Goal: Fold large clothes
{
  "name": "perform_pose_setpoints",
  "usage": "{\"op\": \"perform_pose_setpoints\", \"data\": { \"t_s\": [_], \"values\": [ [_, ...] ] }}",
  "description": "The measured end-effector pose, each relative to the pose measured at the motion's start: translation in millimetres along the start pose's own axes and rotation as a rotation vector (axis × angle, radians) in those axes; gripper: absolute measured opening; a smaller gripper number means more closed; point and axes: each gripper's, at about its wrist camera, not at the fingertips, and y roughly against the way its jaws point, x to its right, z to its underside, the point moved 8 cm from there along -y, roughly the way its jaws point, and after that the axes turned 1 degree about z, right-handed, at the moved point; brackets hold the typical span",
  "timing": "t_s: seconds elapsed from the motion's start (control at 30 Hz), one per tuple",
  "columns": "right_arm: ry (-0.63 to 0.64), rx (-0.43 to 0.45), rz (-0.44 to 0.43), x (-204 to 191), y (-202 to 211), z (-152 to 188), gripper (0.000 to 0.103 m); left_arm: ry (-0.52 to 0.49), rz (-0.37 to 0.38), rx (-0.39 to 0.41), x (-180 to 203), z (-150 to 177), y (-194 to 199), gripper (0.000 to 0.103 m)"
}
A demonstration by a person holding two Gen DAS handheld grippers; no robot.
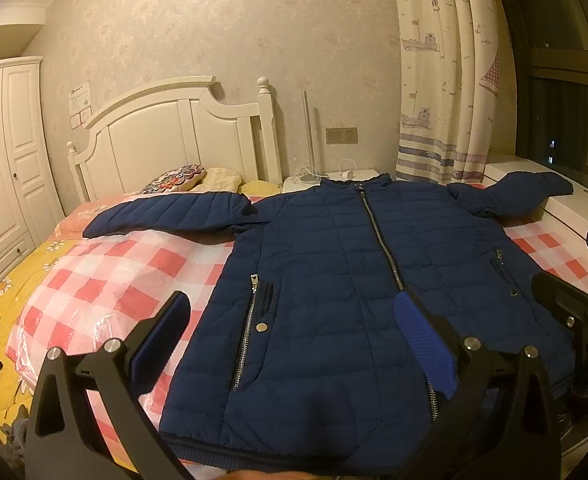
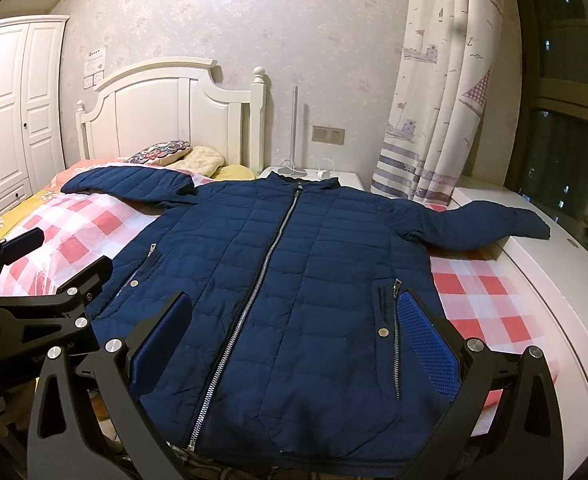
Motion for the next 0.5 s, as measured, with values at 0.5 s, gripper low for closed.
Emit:
{"op": "perform_pose_setpoints", "data": {
  "t_s": [0.5],
  "values": [
    [-0.005, -0.005, -0.008, -2.3, 0.3, 1.1, 0.098, 0.035, 0.076, -0.024, 6.2, 2.4, 0.0, 0.101]
  ]
}}
